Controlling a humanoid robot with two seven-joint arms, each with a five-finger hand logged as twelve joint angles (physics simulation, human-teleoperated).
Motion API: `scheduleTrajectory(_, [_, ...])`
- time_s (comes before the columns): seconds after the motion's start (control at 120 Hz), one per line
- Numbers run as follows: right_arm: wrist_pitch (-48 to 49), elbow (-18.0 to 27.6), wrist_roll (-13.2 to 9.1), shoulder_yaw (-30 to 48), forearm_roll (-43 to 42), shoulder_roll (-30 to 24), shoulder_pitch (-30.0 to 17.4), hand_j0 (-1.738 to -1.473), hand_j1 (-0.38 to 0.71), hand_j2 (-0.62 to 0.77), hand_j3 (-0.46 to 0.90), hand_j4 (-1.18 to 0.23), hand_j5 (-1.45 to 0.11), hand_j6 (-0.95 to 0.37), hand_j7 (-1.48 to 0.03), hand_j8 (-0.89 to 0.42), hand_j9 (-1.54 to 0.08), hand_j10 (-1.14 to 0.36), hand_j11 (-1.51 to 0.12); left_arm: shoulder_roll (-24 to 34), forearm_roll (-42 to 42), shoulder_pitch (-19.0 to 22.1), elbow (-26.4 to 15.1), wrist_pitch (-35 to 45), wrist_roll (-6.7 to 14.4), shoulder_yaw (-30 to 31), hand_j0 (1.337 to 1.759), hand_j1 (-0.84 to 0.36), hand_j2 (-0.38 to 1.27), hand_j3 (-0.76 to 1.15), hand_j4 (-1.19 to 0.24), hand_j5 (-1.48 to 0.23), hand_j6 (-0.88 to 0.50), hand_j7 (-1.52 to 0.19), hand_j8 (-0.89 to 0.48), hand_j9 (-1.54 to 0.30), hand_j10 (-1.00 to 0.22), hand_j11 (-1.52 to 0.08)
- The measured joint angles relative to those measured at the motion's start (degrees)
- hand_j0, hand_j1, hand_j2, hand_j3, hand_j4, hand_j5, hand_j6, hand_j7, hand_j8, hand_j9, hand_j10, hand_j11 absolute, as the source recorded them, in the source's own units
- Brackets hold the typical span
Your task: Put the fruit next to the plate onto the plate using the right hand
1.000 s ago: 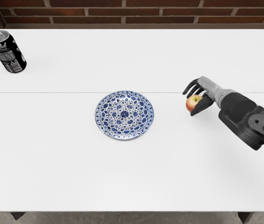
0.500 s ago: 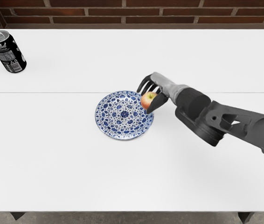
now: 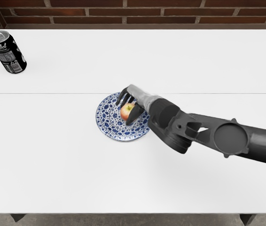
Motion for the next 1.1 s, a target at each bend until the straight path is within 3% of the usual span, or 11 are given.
scheduleTrajectory(0.142, [-0.42, -0.75, 0.0, -1.04, -0.25, 1.07, 0.01, -1.657, 0.18, 0.2, 0.0, -0.59, -0.8, -0.58, -0.78, -0.46, -0.81, -0.55, -0.81, 0.0, 0.0, 0.0, -0.01, 0.0, 0.0, 0.0, 1.658, 0.07, 0.05, 0.0, -0.23, -0.3, -0.23, -0.3, -0.23, -0.3, -0.23, -0.3])
scheduleTrajectory(0.283, [-3.8, -0.33, -0.01, -1.53, -0.37, 1.31, 0.14, -1.658, -0.04, 0.09, 0.0, -0.33, -0.45, -0.33, -0.44, -0.27, -0.45, -0.31, -0.45, 0.0, 0.0, 0.0, -0.01, 0.0, -0.02, 0.0, 1.658, 0.07, 0.05, 0.0, -0.23, -0.3, -0.23, -0.3, -0.23, -0.3, -0.23, -0.3])
scheduleTrajectory(0.4, [-2.84, 3.21, -0.01, 1.11, 0.17, -3.36, 0.5, -1.658, -0.15, 0.05, 0.0, -0.21, -0.28, -0.21, -0.28, -0.17, -0.28, -0.2, -0.28, 0.0, 0.0, 0.0, -0.01, 0.0, 0.0, 0.0, 1.658, 0.07, 0.05, 0.0, -0.23, -0.3, -0.23, -0.3, -0.23, -0.3, -0.23, -0.3])
scheduleTrajectory(0.55, [14.38, 6.77, -0.01, 10.84, 7.24, -11.73, 0.55, -1.658, -0.23, 0.02, 0.0, -0.13, -0.17, -0.12, -0.16, -0.11, -0.17, -0.12, -0.17, 0.0, 0.0, 0.04, -0.03, 0.0, -0.01, 0.0, 1.658, 0.07, 0.05, 0.0, -0.23, -0.3, -0.23, -0.3, -0.23, -0.3, -0.23, -0.3])
scheduleTrajectory(0.725, [34.79, 7.44, 0.13, 20.28, 21.26, -23.02, 0.3, -1.658, -0.27, 0.0, 0.0, -0.08, -0.1, -0.08, -0.1, -0.07, -0.11, -0.08, -0.11, 0.0, 0.0, 1.49, -0.06, 0.0, 0.0, -0.03, 1.658, 0.07, 0.05, 0.0, -0.23, -0.3, -0.23, -0.3, -0.23, -0.3, -0.23, -0.3])
scheduleTrajectory(0.833, [45.29, 5.46, 3.85, 22.69, 29.76, -31.28, -0.13, -1.658, -0.28, 0.0, 0.0, -0.07, -0.09, -0.07, -0.09, -0.06, -0.09, -0.06, -0.09, 0.0, 0.0, 1.33, -0.14, -0.21, 0.0, -0.08, 1.658, 0.07, 0.05, 0.0, -0.23, -0.3, -0.23, -0.3, -0.23, -0.3, -0.23, -0.3])
scheduleTrajectory(0.908, [50.78, 2.35, 8.78, 23.36, 33.57, -35.69, -1.52, -1.658, -0.28, 0.0, 0.0, -0.06, -0.08, -0.06, -0.08, -0.06, -0.08, -0.06, -0.08, 0.0, 0.0, 1.28, -0.18, -0.29, 0.0, -0.1, 1.658, 0.07, 0.05, 0.0, -0.23, -0.3, -0.23, -0.3, -0.23, -0.3, -0.23, -0.3])
scheduleTrajectory(0.983, [53.46, -0.76, 12.95, 23.68, 35.88, -38.34, -2.97, -1.658, -0.29, 0.0, 0.0, -0.06, -0.07, -0.06, -0.07, -0.05, -0.07, -0.06, -0.07, 0.0, 0.0, 1.32, -0.07, -0.32, 0.0, -0.07, 1.658, 0.07, 0.05, 0.0, -0.23, -0.3, -0.23, -0.3, -0.23, -0.3, -0.23, -0.3])
scheduleTrajectory(1.1, [55.17, -3.81, 16.39, 23.88, 37.44, -40.09, -4.89, -1.658, -0.29, -0.01, 0.0, -0.05, -0.07, -0.05, -0.07, -0.05, -0.07, -0.05, -0.07, 0.0, 0.01, 1.32, 0.08, -0.34, 0.01, 0.03, 1.658, 0.07, 0.05, 0.0, -0.23, -0.3, -0.23, -0.3, -0.23, -0.3, -0.23, -0.3])
